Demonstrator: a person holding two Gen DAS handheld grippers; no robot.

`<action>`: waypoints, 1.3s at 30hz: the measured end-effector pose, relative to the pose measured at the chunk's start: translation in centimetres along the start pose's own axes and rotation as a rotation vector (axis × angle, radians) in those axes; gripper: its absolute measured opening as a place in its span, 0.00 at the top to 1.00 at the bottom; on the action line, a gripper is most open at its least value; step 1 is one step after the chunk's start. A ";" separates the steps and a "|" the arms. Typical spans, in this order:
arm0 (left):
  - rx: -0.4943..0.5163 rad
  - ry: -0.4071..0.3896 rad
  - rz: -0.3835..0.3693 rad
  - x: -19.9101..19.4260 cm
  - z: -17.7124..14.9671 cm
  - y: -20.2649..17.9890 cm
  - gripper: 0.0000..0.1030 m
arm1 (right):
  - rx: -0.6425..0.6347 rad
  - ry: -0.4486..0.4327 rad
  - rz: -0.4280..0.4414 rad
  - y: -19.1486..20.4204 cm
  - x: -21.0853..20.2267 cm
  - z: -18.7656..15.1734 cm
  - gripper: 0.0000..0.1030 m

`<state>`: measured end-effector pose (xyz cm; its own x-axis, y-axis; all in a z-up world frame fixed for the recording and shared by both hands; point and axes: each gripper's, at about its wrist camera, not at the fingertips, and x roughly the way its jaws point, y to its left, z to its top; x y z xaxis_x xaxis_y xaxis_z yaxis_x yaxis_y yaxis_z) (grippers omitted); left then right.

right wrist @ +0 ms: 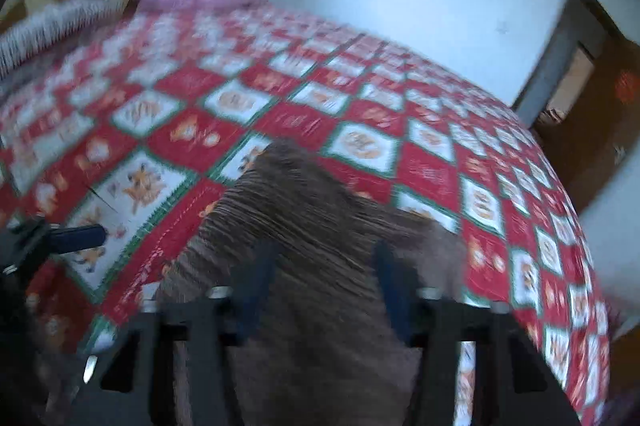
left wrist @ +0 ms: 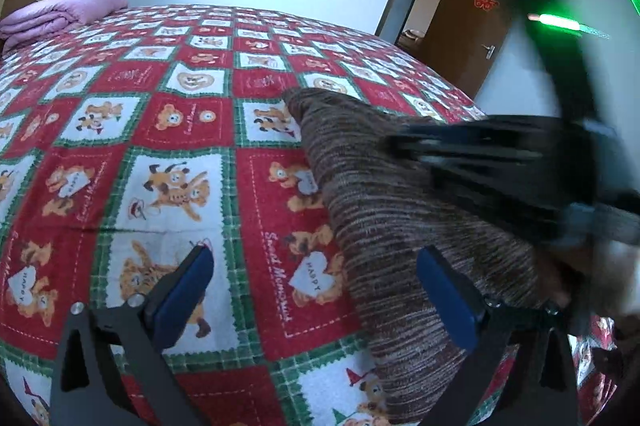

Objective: Fold small clothes
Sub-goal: 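Open both grippers and press the folded sweater flat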

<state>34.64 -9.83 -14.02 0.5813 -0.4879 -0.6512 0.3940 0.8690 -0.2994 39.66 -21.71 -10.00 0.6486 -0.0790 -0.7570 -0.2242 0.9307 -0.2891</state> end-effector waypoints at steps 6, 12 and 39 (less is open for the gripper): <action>0.006 0.031 -0.011 0.7 0.0 -0.1 0.00 | 0.004 0.009 0.023 1.3 4.1 0.9 0.92; 0.004 0.046 -0.002 1.0 0.0 0.0 0.00 | 0.130 -0.026 0.095 -1.2 0.5 -1.0 0.91; 0.100 0.079 0.129 1.3 -0.1 -2.3 0.00 | 0.270 -0.198 0.188 -5.7 -7.6 -13.4 0.39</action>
<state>34.40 -12.46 -14.28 0.5757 -0.3612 -0.7335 0.3905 0.9097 -0.1414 26.28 -31.21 -10.42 0.7484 0.1480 -0.6466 -0.1701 0.9850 0.0286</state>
